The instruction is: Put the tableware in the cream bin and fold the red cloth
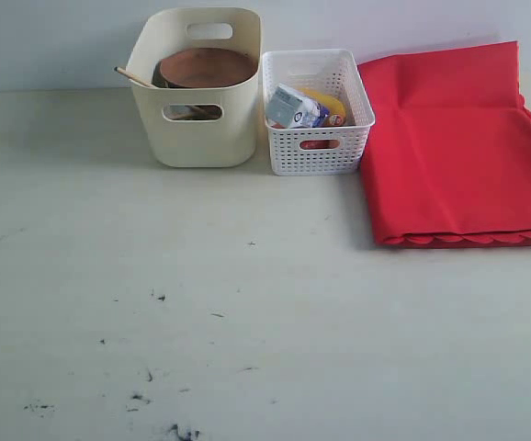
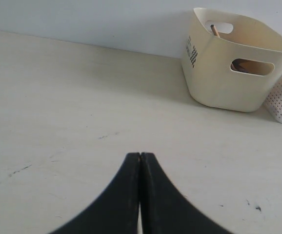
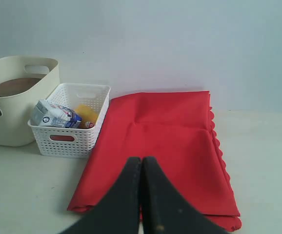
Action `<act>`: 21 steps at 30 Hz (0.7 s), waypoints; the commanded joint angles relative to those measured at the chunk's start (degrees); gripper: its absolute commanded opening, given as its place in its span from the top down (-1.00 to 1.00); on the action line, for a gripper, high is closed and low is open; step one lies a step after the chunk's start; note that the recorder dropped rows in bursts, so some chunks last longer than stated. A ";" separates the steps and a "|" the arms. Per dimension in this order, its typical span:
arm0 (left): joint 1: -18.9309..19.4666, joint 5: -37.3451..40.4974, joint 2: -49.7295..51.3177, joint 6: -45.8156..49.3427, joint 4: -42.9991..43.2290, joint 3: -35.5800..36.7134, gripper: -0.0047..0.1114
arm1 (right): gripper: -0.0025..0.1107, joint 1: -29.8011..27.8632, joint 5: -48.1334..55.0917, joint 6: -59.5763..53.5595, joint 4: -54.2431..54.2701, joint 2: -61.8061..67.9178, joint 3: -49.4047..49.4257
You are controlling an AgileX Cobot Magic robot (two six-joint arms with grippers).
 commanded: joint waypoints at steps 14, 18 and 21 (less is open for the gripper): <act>0.19 -0.21 -0.38 -0.35 0.20 0.15 0.92 | 0.96 -0.05 -13.06 -0.06 -0.12 -2.70 12.47; 0.19 -0.21 -0.38 -0.35 0.20 0.15 0.92 | 0.96 -0.05 -14.50 0.45 -0.37 -7.86 17.07; 0.19 -0.21 -0.38 -0.35 0.20 0.15 0.92 | 0.96 -0.05 -14.50 1.90 -0.90 -10.32 19.75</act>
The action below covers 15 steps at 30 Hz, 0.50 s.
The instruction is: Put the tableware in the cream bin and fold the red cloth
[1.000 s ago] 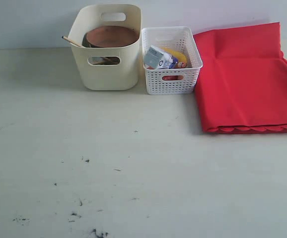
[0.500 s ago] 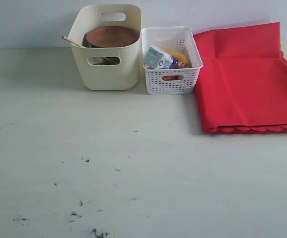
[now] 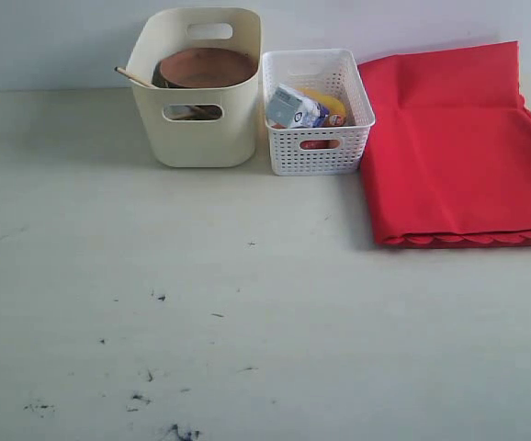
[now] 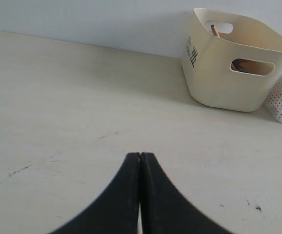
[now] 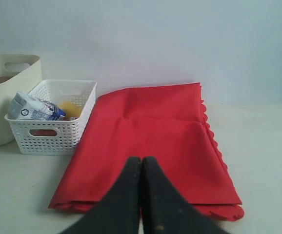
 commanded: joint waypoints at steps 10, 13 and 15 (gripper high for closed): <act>0.19 -0.21 -0.38 -0.35 0.20 0.15 0.92 | 0.96 -0.05 -2.74 9.54 -5.81 -2.81 7.72; 0.19 -0.21 -0.38 -0.35 0.20 0.15 0.92 | 0.96 -0.05 -2.89 11.72 -5.94 -2.81 9.28; 0.19 -0.21 -0.38 -0.35 0.20 0.15 0.92 | 0.96 -0.05 -2.89 12.53 -6.07 -2.81 9.75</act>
